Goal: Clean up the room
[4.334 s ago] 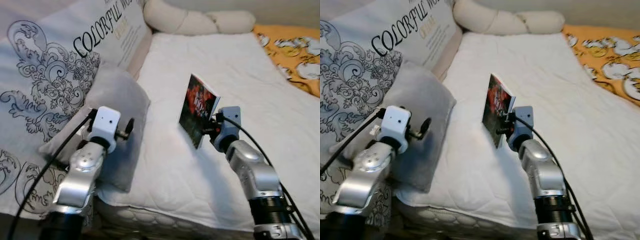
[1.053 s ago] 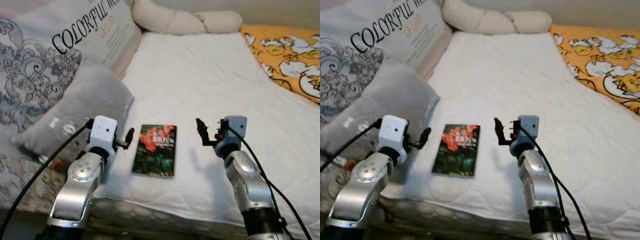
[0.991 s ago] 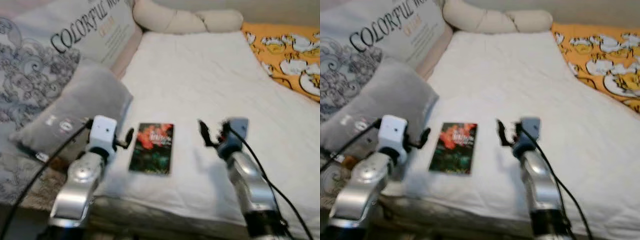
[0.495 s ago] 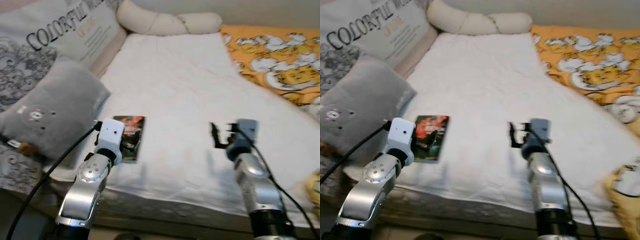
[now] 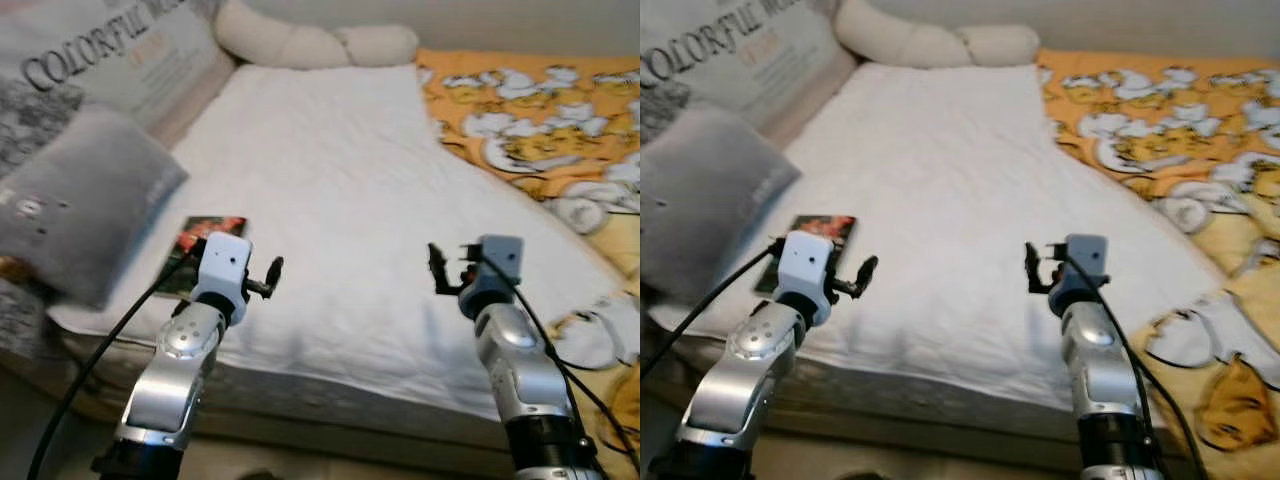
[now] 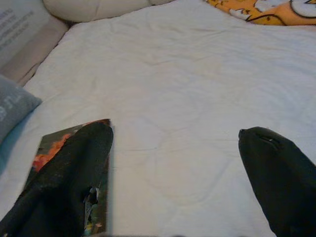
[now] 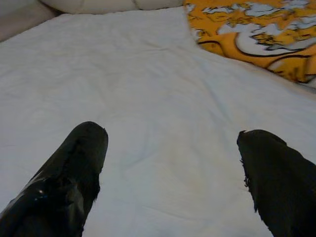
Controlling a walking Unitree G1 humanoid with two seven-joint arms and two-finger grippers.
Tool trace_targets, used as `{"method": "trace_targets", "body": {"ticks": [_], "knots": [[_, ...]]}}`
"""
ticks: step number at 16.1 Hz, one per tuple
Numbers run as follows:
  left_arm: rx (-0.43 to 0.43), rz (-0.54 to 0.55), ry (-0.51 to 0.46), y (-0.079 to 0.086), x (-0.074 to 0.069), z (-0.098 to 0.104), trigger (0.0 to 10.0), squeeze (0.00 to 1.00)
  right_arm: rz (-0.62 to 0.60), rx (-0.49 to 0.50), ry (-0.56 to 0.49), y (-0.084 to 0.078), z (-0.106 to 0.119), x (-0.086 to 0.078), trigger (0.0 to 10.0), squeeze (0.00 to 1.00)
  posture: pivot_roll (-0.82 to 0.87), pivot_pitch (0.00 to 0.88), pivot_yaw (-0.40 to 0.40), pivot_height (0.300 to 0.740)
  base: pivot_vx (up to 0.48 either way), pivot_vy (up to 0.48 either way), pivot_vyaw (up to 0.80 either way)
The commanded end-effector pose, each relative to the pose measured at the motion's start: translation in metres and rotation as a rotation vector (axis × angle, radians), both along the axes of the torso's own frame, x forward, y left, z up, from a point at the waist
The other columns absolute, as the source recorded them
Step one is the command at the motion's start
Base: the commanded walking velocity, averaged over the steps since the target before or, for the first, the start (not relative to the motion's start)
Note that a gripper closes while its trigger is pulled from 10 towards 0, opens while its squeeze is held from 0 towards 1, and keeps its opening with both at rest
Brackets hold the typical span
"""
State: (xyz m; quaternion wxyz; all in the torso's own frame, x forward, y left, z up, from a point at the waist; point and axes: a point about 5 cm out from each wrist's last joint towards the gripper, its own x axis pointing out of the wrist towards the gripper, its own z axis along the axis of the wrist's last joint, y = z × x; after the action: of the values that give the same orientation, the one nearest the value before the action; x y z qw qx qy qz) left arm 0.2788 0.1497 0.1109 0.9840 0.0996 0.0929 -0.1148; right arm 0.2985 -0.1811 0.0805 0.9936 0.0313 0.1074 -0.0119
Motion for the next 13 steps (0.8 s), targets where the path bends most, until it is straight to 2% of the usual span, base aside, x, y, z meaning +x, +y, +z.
{"method": "trace_targets", "body": {"ticks": [1, 7, 8, 11, 13], "knots": [[0.011, 0.027, -0.008, 0.0074, 0.0011, 0.0014, 10.0, 0.04, 0.027, 0.007, 0.000, 0.0106, 0.0015, 0.0024, 10.0, 1.00, -0.01, 0.000, 0.042, 0.740, 0.000, -0.341, 0.00], [0.000, 0.034, -0.021, 0.0066, 0.0017, 0.0010, 10.0, 0.03, 0.049, -0.011, 0.035, 0.0139, -0.0020, 0.0014, 10.0, 1.00, -0.02, 0.000, 0.043, 0.740, 0.000, -0.331, 0.00], [-0.011, 0.056, -0.023, 0.0081, 0.0028, 0.0017, 10.0, 0.02, 0.055, -0.020, 0.049, 0.0146, -0.0039, 0.0008, 10.0, 0.00, -0.02, 0.000, 0.044, 0.740, 0.000, 0.000, 0.00], [-0.027, 0.054, -0.030, 0.0105, 0.0034, 0.0030, 10.0, 0.04, 0.083, -0.049, 0.069, 0.0190, -0.0064, 0.0006, 10.0, 0.00, -0.02, 0.000, 0.045, 0.740, 0.000, 0.000, 0.00], [-0.035, 0.051, -0.033, 0.0106, 0.0032, 0.0033, 10.0, 0.05, 0.088, -0.048, 0.073, 0.0194, -0.0072, 0.0006, 10.0, 0.00, -0.02, 0.000, 0.045, 0.740, 0.148, 0.000, -0.63]]}}
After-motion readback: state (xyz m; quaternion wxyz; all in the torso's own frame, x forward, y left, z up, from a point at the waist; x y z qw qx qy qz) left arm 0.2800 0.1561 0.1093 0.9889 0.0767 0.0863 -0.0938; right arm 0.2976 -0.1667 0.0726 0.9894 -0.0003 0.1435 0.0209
